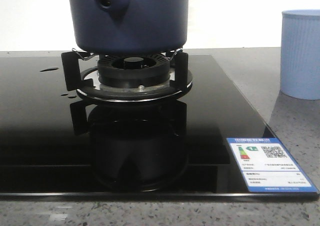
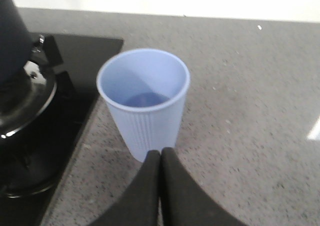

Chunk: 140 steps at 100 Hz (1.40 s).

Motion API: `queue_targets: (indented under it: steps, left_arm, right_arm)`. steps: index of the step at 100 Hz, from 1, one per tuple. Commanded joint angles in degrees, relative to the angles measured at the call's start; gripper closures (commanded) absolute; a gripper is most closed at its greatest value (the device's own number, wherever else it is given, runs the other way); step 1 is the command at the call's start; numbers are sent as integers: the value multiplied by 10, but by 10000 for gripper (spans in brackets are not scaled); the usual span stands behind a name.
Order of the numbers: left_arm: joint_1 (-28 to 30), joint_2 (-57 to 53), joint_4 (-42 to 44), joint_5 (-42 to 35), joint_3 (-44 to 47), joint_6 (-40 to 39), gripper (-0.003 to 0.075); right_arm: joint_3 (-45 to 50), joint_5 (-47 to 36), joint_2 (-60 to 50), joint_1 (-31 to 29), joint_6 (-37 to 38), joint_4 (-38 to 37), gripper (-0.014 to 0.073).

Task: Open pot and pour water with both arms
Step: 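Grasp the blue knob of the glass pot lid with the left gripper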

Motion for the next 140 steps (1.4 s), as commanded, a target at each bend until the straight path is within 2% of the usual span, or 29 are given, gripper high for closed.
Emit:
queue_targets:
  steps: [1,8,20,25,38,64,83,88,104,120,140]
  left_arm:
    - [-5,42,-56,3,-46,29,701]
    - [-5,67,-84,17,-67,38,619]
    - [-5,113,-147,42,-99,38,400]
    - [-5,134,-164,59,-112,38,358]
    - [-5,193,-166,117,-152,52,352]
    - [-5,274,-167,134,-222,216,347]
    - [-5,316,-181,121,-270,247,213]
    - [-5,323,-183,119,-281,247,199]
    - [-19,355,-195,177,-311,284,206]
    - [-36,398,-258,185,-336,351,206]
    - [-36,450,-264,203,-377,366,206]
  right_arm:
    - [-20,-49,6,0,-12,-19,651]
    - [-20,-40,6,0,-12,-19,650]
    - [-24,-6,6,0,-12,-10,650]
    - [-28,11,6,0,-12,1,650]
    - [-37,26,4,0,-12,12,650]
    - [-39,27,4,0,-12,23,650]
    - [-39,27,4,0,-12,25,650]
    - [-39,27,4,0,-12,26,650]
    - [-39,17,4,0,-12,26,650]
    - [-39,2,4,0,-12,26,650]
    - [-39,-36,4,0,-12,25,649]
